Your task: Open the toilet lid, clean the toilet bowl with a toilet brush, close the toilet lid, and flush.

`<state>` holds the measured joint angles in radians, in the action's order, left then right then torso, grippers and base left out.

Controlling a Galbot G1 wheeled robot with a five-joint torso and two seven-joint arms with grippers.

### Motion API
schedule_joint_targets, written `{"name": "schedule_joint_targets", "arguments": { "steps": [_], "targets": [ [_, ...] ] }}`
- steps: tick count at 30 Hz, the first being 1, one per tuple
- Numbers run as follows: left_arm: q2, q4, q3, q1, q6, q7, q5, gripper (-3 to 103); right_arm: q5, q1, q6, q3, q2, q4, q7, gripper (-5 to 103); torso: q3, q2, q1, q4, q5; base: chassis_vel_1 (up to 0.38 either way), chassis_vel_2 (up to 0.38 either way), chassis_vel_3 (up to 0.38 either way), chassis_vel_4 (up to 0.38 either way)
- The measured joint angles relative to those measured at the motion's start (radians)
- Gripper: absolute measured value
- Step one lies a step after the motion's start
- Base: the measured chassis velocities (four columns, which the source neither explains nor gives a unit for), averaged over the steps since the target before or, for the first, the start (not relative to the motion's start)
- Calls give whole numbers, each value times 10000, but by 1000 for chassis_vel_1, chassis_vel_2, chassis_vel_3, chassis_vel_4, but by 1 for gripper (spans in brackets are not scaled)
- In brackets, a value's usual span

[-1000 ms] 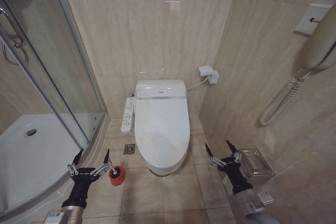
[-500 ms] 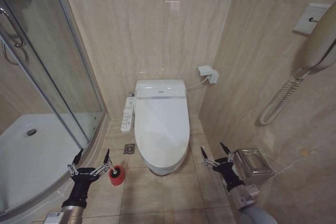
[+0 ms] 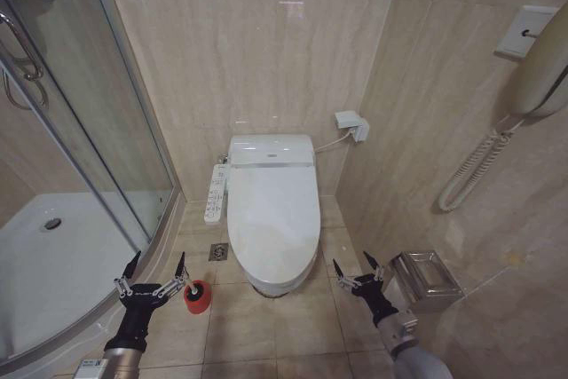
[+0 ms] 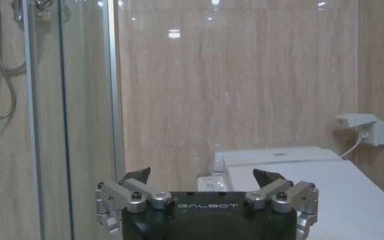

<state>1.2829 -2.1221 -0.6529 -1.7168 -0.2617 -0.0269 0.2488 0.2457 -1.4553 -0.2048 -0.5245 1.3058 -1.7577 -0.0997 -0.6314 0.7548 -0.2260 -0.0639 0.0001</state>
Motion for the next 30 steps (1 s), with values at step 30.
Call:
{"name": "schedule_joint_targets", "arguments": {
  "steps": [30],
  "targets": [
    [0,1,0,0,0,0,0,100,-1451,-54,-101,-681,99,182,1069,100,0,1,2,0,-1,-14,15,19,-13]
  ]
}}
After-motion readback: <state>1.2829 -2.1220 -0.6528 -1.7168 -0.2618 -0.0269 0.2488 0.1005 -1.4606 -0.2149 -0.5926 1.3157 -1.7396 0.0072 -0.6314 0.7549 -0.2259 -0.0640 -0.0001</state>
